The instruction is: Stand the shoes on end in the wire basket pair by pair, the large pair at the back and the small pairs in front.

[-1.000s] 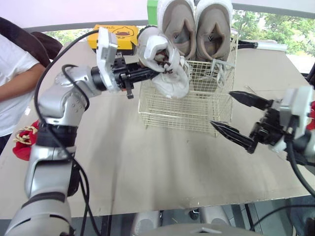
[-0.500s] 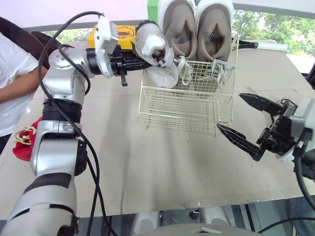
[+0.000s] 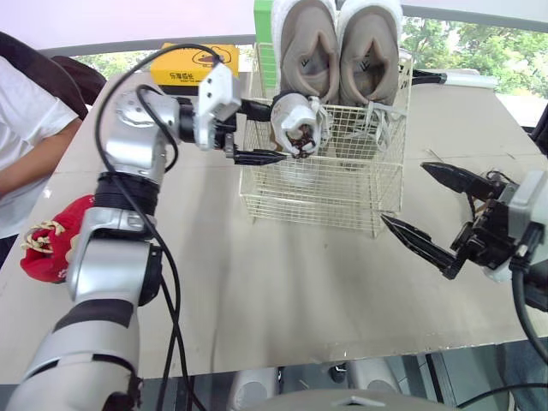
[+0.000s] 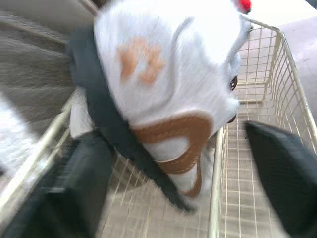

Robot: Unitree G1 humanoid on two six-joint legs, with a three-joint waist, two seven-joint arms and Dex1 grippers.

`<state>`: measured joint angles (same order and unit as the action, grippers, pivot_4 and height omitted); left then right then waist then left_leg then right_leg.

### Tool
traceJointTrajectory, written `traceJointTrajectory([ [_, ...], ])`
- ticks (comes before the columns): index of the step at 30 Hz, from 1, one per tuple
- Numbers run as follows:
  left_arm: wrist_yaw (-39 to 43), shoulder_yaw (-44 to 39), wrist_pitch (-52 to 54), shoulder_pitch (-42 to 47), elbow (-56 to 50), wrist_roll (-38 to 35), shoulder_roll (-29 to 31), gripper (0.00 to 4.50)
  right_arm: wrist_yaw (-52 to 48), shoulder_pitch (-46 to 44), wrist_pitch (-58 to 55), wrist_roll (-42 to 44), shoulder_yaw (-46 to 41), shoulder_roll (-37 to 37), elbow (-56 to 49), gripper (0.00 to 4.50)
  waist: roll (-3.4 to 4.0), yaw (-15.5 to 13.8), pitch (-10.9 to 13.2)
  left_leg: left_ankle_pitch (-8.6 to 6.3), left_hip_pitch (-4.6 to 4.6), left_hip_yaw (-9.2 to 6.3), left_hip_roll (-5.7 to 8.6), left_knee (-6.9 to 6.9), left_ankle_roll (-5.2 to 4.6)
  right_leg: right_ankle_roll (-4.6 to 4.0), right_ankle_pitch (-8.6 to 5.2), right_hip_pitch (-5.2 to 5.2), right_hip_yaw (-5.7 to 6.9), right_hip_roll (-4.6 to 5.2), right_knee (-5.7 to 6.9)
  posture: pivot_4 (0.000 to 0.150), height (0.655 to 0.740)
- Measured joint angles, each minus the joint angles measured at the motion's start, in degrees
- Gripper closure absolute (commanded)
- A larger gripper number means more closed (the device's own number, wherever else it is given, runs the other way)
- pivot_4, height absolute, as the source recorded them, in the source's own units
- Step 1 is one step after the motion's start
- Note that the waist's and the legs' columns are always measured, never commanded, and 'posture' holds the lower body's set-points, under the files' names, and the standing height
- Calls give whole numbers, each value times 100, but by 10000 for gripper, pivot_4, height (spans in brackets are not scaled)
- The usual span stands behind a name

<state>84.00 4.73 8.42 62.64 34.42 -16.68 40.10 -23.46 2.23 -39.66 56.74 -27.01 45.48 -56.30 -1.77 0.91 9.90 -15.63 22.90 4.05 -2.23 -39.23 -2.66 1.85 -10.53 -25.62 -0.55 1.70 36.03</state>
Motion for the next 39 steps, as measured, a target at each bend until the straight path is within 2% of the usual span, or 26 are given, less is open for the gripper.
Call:
traceJointTrajectory([
  [4,-126,-572,1021,-119,-396,-487,322,449,48,20,10,-155,-4,28,266,0,0,-12,0,0,-5,2,-1,-4,0,1,-2,0,-5,2,9,1500,7400],
  [8,-789,-1500,2603,-190,-1119,-1590,232,449,195,-11,-24,-419,-68,32,875,0,-3,-63,-1,0,5,-3,-3,-10,0,20,9,0,-3,17,10,1500,7400],
  [11,-1487,-2065,3678,-180,-1832,-2537,-78,449,340,-126,-110,-458,-274,82,1306,0,-3,-85,-1,-3,6,1,4,-12,-6,31,12,1,-9,26,7,1500,7400],
  [13,-2406,-2511,4449,-178,-2434,-3366,-625,449,440,-305,-245,-458,-546,279,1628,0,-4,-104,-1,-4,8,1,6,-15,-6,35,15,2,-11,28,6,1500,7400],
  [15,-2920,-2571,4796,-243,-2894,-3793,-914,449,506,-394,-283,-515,-730,434,1761,0,-3,-105,-3,-4,3,3,9,-13,-6,35,16,2,-15,24,6,1500,7400],
  [17,-3360,-2400,4984,-854,-3974,-4160,-1352,449,578,-395,-553,-742,-799,875,2017,0,18,-91,-16,-4,-15,14,11,-7,-7,29,18,13,-33,28,12,1500,7400],
  [19,-3573,-1655,5013,-1637,-4706,-4122,-1653,449,598,-363,-807,-987,-940,1092,2381,0,10,-85,-11,-4,-10,11,13,-7,-6,28,18,8,-30,20,13,1500,7400],
  [22,-3929,-1461,4997,-2022,-5075,-4107,-1851,449,524,-287,-1172,-1073,-1002,1325,2602,0,11,-55,-12,-4,-16,10,12,-8,-6,27,18,6,-34,7,22,1500,7400],
  [24,-4014,-972,4826,-2830,-5777,-3936,-1829,449,575,-295,-1730,-1173,-1009,1583,2986,0,23,-10,-19,-4,-28,20,13,-2,-7,26,17,11,-45,7,28,1500,7400],
  [27,-4158,-516,4796,-3439,-6171,-3764,-1840,449,656,-385,-2310,-1218,-996,1601,3398,0,16,-22,-14,-3,-19,14,14,-9,-5,11,6,2,-42,3,30,1500,7400],
  [31,-4161,-474,4638,-3564,-6557,-3754,-1581,449,626,-562,-2776,-1229,-787,1569,3677,0,17,-23,-16,0,-28,11,16,-19,-2,15,-1,11,-55,-5,32,1500,7400],
  [35,-3988,-462,4523,-3623,-6666,-3751,-1316,449,437,-762,-2740,-1451,-348,1530,4194,0,18,-11,-16,-1,-27,18,19,-20,-2,16,-1,9,-66,-6,29,1500,7400],
  [39,-3733,-397,4387,-3601,-6729,-3749,-1109,449,82,-1576,-2482,-1824,478,1527,5221,0,19,-9,-16,-1,-23,18,20,-19,-3,16,-1,6,-70,-11,24,1500,7400],
])
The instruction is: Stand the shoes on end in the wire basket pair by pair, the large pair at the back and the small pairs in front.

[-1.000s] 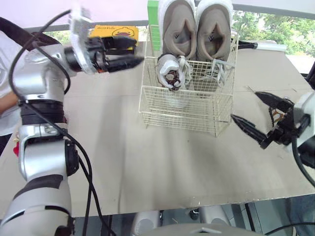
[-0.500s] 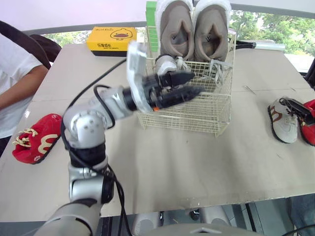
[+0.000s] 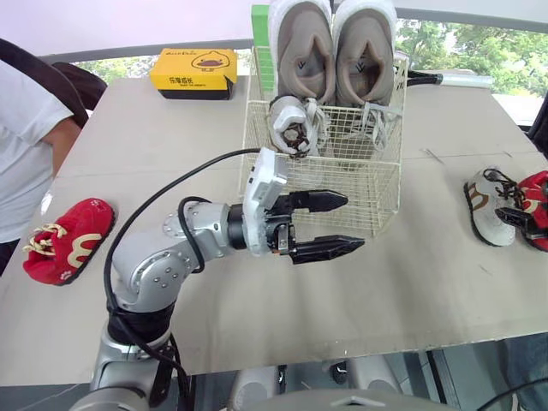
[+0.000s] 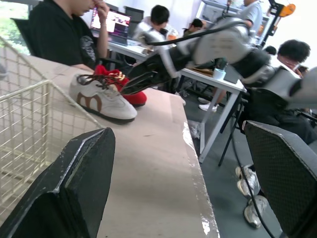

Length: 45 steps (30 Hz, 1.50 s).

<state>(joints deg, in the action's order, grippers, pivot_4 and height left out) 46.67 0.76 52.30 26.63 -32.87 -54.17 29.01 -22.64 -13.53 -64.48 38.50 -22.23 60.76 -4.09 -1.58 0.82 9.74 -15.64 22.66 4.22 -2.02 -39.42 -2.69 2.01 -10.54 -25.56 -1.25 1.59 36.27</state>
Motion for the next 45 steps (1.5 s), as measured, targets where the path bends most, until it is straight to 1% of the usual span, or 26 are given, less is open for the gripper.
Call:
traceJointTrajectory([
  [2,124,31,-88,20,-16,26,98,449,-184,-403,166,-200,352,-2,451,0,0,-1,0,0,-1,-1,-1,1,0,-1,0,0,0,-3,0,1500,7400],
  [5,256,150,-249,11,-30,114,209,449,-566,-1262,625,-781,1206,-91,1522,0,0,4,0,0,0,-1,-3,3,0,-2,1,0,0,-6,-3,1500,7400],
  [7,262,170,-267,17,-30,123,212,0,-619,-1386,718,-901,1334,-128,1727,3929,0,0,0,0,2,-2,-4,3,0,-4,2,-1,1,-8,-4,1500,7400],
  [8,292,173,-388,3,-34,223,261,0,-878,-1887,1087,-1356,1869,-304,2631,5434,1,-8,0,0,9,-2,-3,4,0,-17,11,-5,-1,-10,-9,1500,7400],
  [9,299,166,-445,-21,-35,231,279,0,-1052,-2073,1255,-1583,2105,-383,3071,10942,1,-11,0,0,11,-3,-3,4,0,-19,12,-4,1,-9,-10,1500,7400],
  [10,300,163,-462,-45,-38,232,289,0,-1110,-2134,1307,-1633,2154,-416,3186,12736,1,-10,0,0,12,-3,-4,4,-1,-10,19,-3,0,-9,-13,1500,7400],
  [13,275,165,-518,-144,-40,237,300,0,-1399,-2372,1521,-1875,2283,-479,3539,24320,1,-5,0,-1,14,-3,-5,5,-2,0,26,-2,0,-9,-25,1500,7400],
  [15,219,166,-530,-191,-43,237,307,0,-1498,-2344,1601,-1949,2215,-477,3528,32932,0,-6,0,-2,15,-3,-6,5,-3,1,26,0,-1,-9,-28,1500,7400],
  [17,217,170,-535,-225,-57,230,342,0,-1524,-2016,1718,-1945,1936,-447,3238,40585,0,-25,0,-2,17,-8,-6,6,-3,2,25,2,4,-9,-31,1500,7400],
  [18,228,165,-539,-233,-52,230,367,0,-1529,-1827,1787,-1931,1801,-448,3052,43597,1,-38,0,-2,18,-10,-6,6,-3,8,22,2,8,-8,-31,1500,7400],
  [19,243,174,-542,-218,-47,227,383,0,-1510,-1592,1778,-1869,1574,-454,2788,44822,2,-49,0,-2,21,-10,-6,8,-3,12,19,1,9,-8,-32,1500,7400],
  [21,295,172,-546,-211,-37,217,416,0,-1429,-1050,1675,-1652,957,-524,2132,44822,5,-69,0,-2,23,-11,-6,13,-3,13,19,-3,10,-8,-31,1500,7400],
  [22,338,151,-546,-221,-19,210,461,0,-1323,-703,1542,-1386,326,-727,1403,44822,6,-66,1,-2,21,-10,-7,14,-3,14,19,-4,9,-9,-30,1500,7400],
  [24,369,155,-545,-207,-2,204,470,0,-1163,-617,1347,-1040,-193,-970,587,44822,16,4,4,-2,17,-6,-11,16,-3,21,17,-5,-1,-16,-29,1500,7400],
  [25,380,151,-543,-203,31,154,470,0,-798,-670,1130,-586,-772,-1404,-395,44822,22,40,8,-2,13,-4,-17,17,-2,23,16,-7,-5,-23,-26,1500,7400],
  [26,383,154,-537,-173,93,112,461,0,-569,-877,1093,-156,-1049,-1683,-1167,44822,22,76,8,-2,5,-8,-21,16,-1,25,15,-6,-6,-28,-12,1500,7400],
  [28,367,127,-537,-155,115,90,462,0,-213,-1221,1128,284,-1274,-2034,-1904,44822,17,84,8,1,3,-23,-21,15,4,24,14,-2,-6,-44,-5,1500,7400],
  [29,314,81,-537,-162,129,69,445,0,106,-1468,1215,509,-1373,-2403,-2301,44822,13,88,6,3,2,-30,-26,12,7,23,14,-1,-11,-55,0,1500,7400],
  [30,195,-6,-539,-176,156,45,403,0,597,-1776,1357,807,-1267,-2908,-2918,44822,14,91,6,3,-3,-29,-26,12,8,22,13,-2,-17,-56,13,1500,7400],
  [31,170,-26,-541,-175,161,44,392,0,680,-1813,1377,869,-1199,-2969,-3045,44822,13,91,6,3,-5,-27,-25,12,8,21,13,-4,-20,-55,19,1500,7400],
  [32,42,-118,-578,-243,152,39,351,0,875,-1869,1511,824,-961,-3129,-3270,44822,11,87,4,3,-6,-26,-25,12,8,17,10,-4,-20,-55,18,1500,7400],
  [34,-221,-338,-660,-400,149,-9,237,0,1183,-1816,2033,322,-313,-3552,-3558,44822,10,86,3,3,1,-19,-25,12,8,14,9,-12,-26,-50,15,1500,7400],
  [37,-258,-734,-679,-761,82,-374,262,0,1598,-1537,3110,-844,743,-4230,-3481,44822,10,96,3,3,9,-6,-24,12,8,7,14,-22,-35,-45,11,1500,7400],
  [40,-131,-1038,-794,-1314,-108,-489,492,0,1757,-1265,4420,-2032,1617,-4701,-2878,44822,12,116,4,4,13,-1,-21,14,9,-14,14,-24,-39,-39,6,1500,7400],
  [42,-147,-1184,-847,-1595,-261,-565,523,0,1778,-1210,5123,-2492,2008,-4925,-2401,44822,11,113,4,4,13,-1,-22,14,9,-21,12,-24,-38,-38,6,1500,7400],
  [45,-306,-1391,-979,-1903,-463,-619,515,0,1822,-1213,6021,-2915,2271,-5330,-1661,44822,10,125,3,4,8,-2,-24,14,10,-23,12,-22,-38,-37,7,1500,7400],
])
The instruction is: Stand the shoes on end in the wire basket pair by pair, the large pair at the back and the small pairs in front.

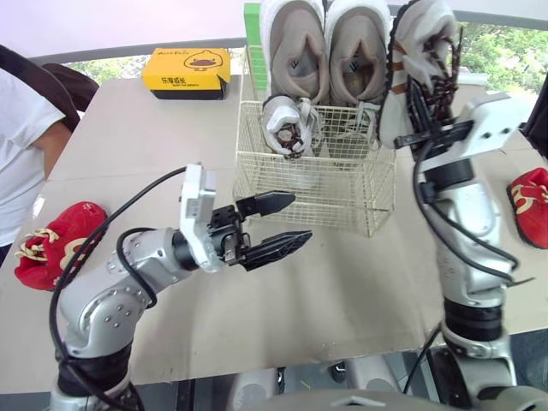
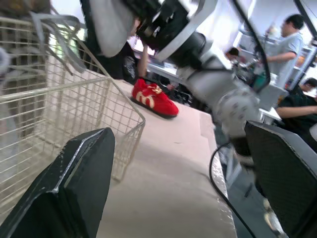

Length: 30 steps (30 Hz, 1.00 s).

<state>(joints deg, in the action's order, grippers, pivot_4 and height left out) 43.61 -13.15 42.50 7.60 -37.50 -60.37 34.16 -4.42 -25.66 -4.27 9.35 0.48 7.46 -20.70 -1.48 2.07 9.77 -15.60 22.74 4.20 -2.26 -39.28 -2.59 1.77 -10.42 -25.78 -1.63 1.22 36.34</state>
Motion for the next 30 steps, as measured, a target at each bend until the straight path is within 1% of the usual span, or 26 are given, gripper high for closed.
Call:
traceJointTrajectory([
  [2,-156,-118,-142,-212,-117,17,-7,0,10,-19,604,-260,157,-157,548,44822,0,4,0,2,-4,0,-1,0,4,-1,0,1,-1,0,2,1500,7400],
  [5,-421,-212,-541,-991,-621,360,-173,0,94,-138,1569,-682,323,-389,1339,44822,-10,44,-8,2,-15,6,-4,1,4,-2,1,6,-8,3,5,1500,7400],
  [9,-740,-206,-900,-1446,-1051,761,-331,0,97,-144,2140,-851,387,-549,2013,44822,-28,32,-22,8,-37,5,-5,1,14,-5,-1,22,-8,8,16,1500,7400],
  [11,-890,-162,-1058,-1619,-1246,930,-405,0,34,5,2343,-832,408,-646,2414,44822,-31,34,-24,8,-46,11,-5,1,14,-5,-1,25,-13,10,23,1500,7400],
  [13,-1004,-111,-1123,-1672,-1327,1006,-429,0,-61,60,2429,-792,436,-678,2502,44822,-38,42,-29,8,-59,20,-5,4,14,-5,-2,30,-23,10,28,1500,7400],
  [16,-1220,-17,-1199,-1607,-1377,1078,-451,0,-217,180,2457,-670,463,-751,2569,44822,-69,30,-55,7,-83,18,-7,12,14,3,-16,50,-20,10,28,1500,7400],
  [17,-1284,-8,-1202,-1558,-1371,1080,-451,0,-268,222,2449,-599,457,-777,2555,36086,-77,25,-64,7,-85,16,-8,13,14,3,-17,52,-18,11,28,1500,7400],
  [18,-1265,-5,-1239,-1432,-1292,1076,-435,0,-370,356,2413,-462,453,-777,2465,33784,-87,21,-76,7,-85,15,-8,13,14,2,-17,52,-16,13,28,1500,7400],
  [19,-1241,-13,-1279,-1387,-1226,1073,-419,0,-431,414,2369,-403,466,-776,2407,28019,-91,20,-87,6,-85,16,-8,14,14,2,-17,52,-16,14,27,1500,7400],
  [20,-1145,-52,-1323,-1280,-1023,1060,-385,0,-571,610,2263,-261,483,-762,2216,25613,-95,20,-96,6,-88,16,-8,16,14,2,-18,54,-15,15,27,1500,7400],
  [21,-1106,-91,-1336,-1239,-904,1060,-358,0,-626,676,2213,-194,499,-767,2136,19501,-97,21,-97,6,-89,16,-8,16,14,3,-19,54,-14,16,27,1500,7400],
  [22,-1069,-129,-1347,-1190,-749,1060,-333,0,-715,722,2081,-80,522,-751,1995,17566,-97,23,-99,6,-90,18,-8,16,14,4,-20,54,-14,19,27,1500,7400],
  [23,-988,-132,-1359,-1089,-567,1058,-297,0,-843,869,1812,74,527,-651,1704,13829,-96,16,-99,6,-89,17,-8,16,14,5,-20,54,-11,22,27,1500,7400],
  [25,-905,-182,-1384,-941,-309,1058,-265,0,-1057,1209,1282,337,554,-432,1189,3935,-95,-11,-98,6,-83,11,-6,18,15,-1,-24,52,2,32,25,1500,7400],
  [26,-878,-177,-1391,-875,-241,1058,-259,0,-1131,1294,1111,413,558,-342,1028,527,-90,-12,-95,6,-78,12,-4,19,15,0,-24,49,3,35,25,1500,7400],
  [28,-827,-143,-1407,-692,-106,1062,-257,0,-1274,1481,457,698,518,34,421,527,-78,-20,-88,6,-76,15,2,19,15,0,-24,47,3,46,24,1500,7400],
  [30,-793,-64,-1416,-594,-5,1064,-258,0,-1342,1600,-49,900,431,309,43,527,-71,-23,-83,6,-75,15,2,21,15,1,-24,46,3,46,22,1500,7400],
])
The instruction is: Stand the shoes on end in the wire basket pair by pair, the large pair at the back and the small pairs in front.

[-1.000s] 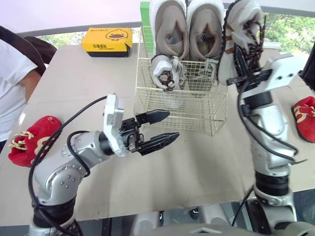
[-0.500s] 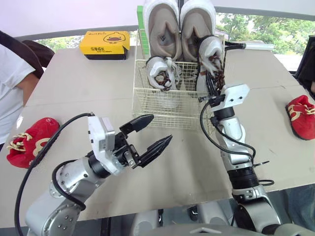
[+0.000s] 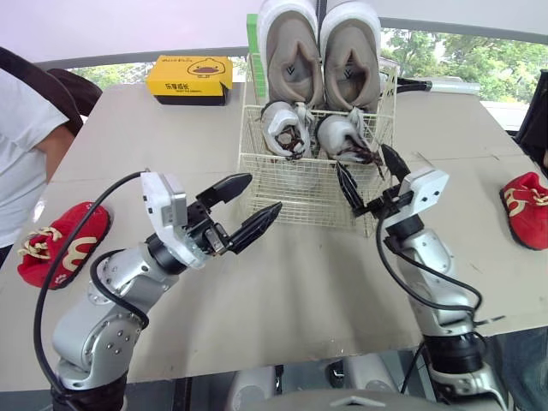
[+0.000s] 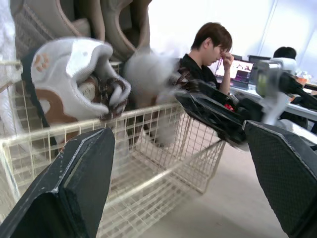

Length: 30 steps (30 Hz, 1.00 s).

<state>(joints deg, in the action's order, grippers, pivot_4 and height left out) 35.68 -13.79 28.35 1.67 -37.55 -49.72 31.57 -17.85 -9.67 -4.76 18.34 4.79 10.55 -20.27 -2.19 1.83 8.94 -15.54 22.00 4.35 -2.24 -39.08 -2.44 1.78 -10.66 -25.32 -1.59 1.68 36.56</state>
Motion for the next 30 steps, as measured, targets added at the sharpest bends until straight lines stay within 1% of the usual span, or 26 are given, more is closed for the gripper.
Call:
traceJointTrajectory([
  [2,34,94,0,46,54,10,-8,0,-108,81,-476,163,-112,331,-328,527,16,10,11,0,3,3,0,4,0,1,-1,-5,-1,-2,-1,1500,7400],
  [3,37,96,0,45,54,11,-11,0,-125,91,-529,190,-131,380,-373,527,19,11,13,0,6,3,0,5,0,2,-1,-8,-1,-2,-1,1500,7400],
  [5,21,98,-36,45,85,28,-97,0,-404,160,-941,441,-217,893,-719,527,35,2,23,0,18,3,2,8,-1,2,-1,-19,-1,-5,-3,1500,7400],
  [6,-30,82,-72,9,145,40,-177,0,-765,184,-1231,747,-322,1380,-1019,527,39,-3,27,0,25,2,3,10,-2,3,-1,-25,-1,-7,-7,1500,7400],
  [7,-54,81,-88,-4,192,48,-197,0,-908,176,-1336,892,-383,1517,-1139,527,37,-1,26,0,25,-1,1,11,-2,3,-1,-24,1,-11,-9,1500,7400],
  [10,-170,20,-123,-158,289,72,-277,0,-1544,-56,-1807,1676,-507,2020,-1490,527,32,24,30,0,27,-9,-5,17,-2,3,-1,-25,4,-31,-16,1500,7400],
  [11,-285,-88,-128,-273,308,73,-326,0,-1896,-320,-2007,1936,-532,2323,-1466,527,33,30,34,0,27,-7,-8,17,-3,3,-1,-26,2,-31,-17,1500,7400],
  [14,-453,-390,-156,-452,347,60,-366,0,-2309,-685,-2118,2116,-537,2483,-1322,527,25,24,37,0,29,-16,-9,17,-3,3,-2,-26,8,-35,-21,1500,7400],
  [17,-569,-687,-248,-719,349,76,-377,0,-2565,-1011,-2092,1998,-475,2531,-986,527,21,23,40,0,38,-16,-10,17,-3,3,-1,-29,10,-32,-31,1500,7400],
  [19,-607,-935,-344,-1186,273,124,-391,0,-2626,-1508,-2134,1792,-305,2514,-613,527,21,46,43,-1,56,-9,-10,18,-4,3,0,-43,7,-25,-42,1500,7400],
  [20,-607,-945,-346,-1247,258,124,-391,0,-2627,-1585,-2134,1754,-309,2516,-570,527,22,35,44,-1,62,-16,-8,19,-4,1,1,-43,14,-20,-45,1500,7400],
  [22,-548,-1035,-430,-1494,131,160,-379,0,-2481,-2018,-2401,1751,-265,2437,-455,527,18,10,48,-1,75,-24,-7,19,-4,-8,7,-47,28,-16,-53,1500,7400],
  [23,-377,-1042,-509,-1661,-21,187,-309,0,-2157,-2543,-2718,1697,-277,2373,-330,527,23,10,52,-1,81,-21,-5,19,-4,-18,13,-53,26,-9,-56,1500,7400],
  [24,-362,-1041,-512,-1664,-34,186,-305,0,-2137,-2576,-2740,1690,-284,2376,-328,527,23,10,52,-1,84,-20,-3,19,-4,-18,14,-57,26,-6,-56,1500,7400],
  [25,-270,-1047,-564,-1666,-168,177,-286,0,-1995,-2757,-2809,1656,-365,2380,-338,527,16,-56,47,-2,87,-30,0,22,-5,-19,13,-54,41,0,-62,1500,7400],
  [27,358,-1095,-587,-2115,-515,-62,176,0,-1723,-3072,-3513,1395,-110,2668,-345,527,14,-106,51,-7,97,-23,2,36,-10,-21,14,-67,41,25,-72,1500,7400],
  [29,729,-1101,-574,-2212,-766,-231,471,0,-1615,-3117,-3930,1179,87,2838,-345,527,20,-135,53,-7,99,-22,9,43,-11,-20,12,-69,42,31,-79,1500,7400],
  [30,826,-1100,-571,-2202,-808,-250,558,0,-1550,-3124,-4070,1144,143,2805,-345,527,20,-126,53,-7,98,-21,9,43,-12,-20,12,-69,41,30,-78,1500,7400],
])
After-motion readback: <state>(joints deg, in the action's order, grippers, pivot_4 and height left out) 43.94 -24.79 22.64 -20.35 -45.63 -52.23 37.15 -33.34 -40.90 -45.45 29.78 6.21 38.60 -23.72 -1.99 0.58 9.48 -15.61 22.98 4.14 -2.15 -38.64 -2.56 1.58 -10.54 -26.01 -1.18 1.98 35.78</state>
